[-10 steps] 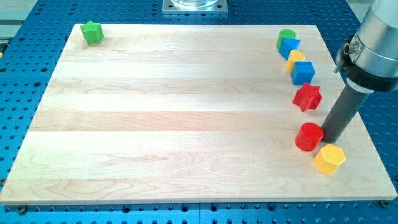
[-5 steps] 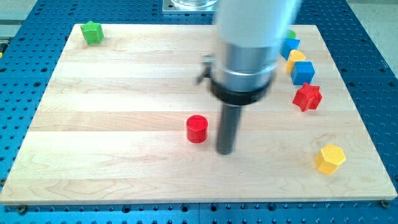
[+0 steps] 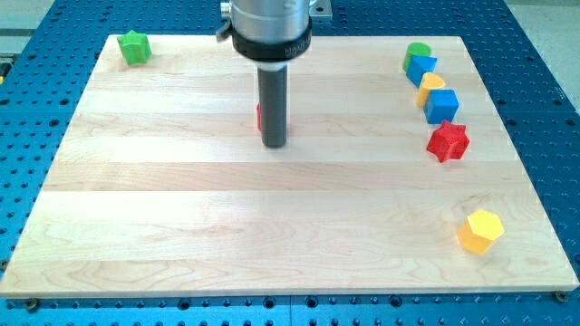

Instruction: Move the red circle to the top center of the board

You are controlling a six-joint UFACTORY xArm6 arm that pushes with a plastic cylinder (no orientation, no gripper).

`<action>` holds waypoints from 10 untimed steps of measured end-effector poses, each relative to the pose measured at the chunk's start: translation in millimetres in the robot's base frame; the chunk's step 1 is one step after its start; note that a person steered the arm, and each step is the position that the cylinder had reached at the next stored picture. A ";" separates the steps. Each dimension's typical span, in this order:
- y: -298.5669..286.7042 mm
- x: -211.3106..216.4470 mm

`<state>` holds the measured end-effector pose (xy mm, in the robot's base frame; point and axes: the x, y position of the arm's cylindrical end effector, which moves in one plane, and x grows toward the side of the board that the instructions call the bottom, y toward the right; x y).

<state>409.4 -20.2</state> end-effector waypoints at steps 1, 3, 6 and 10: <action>4.8 -56.0; 17.5 -149.4; -11.4 -162.1; 230.0 -186.5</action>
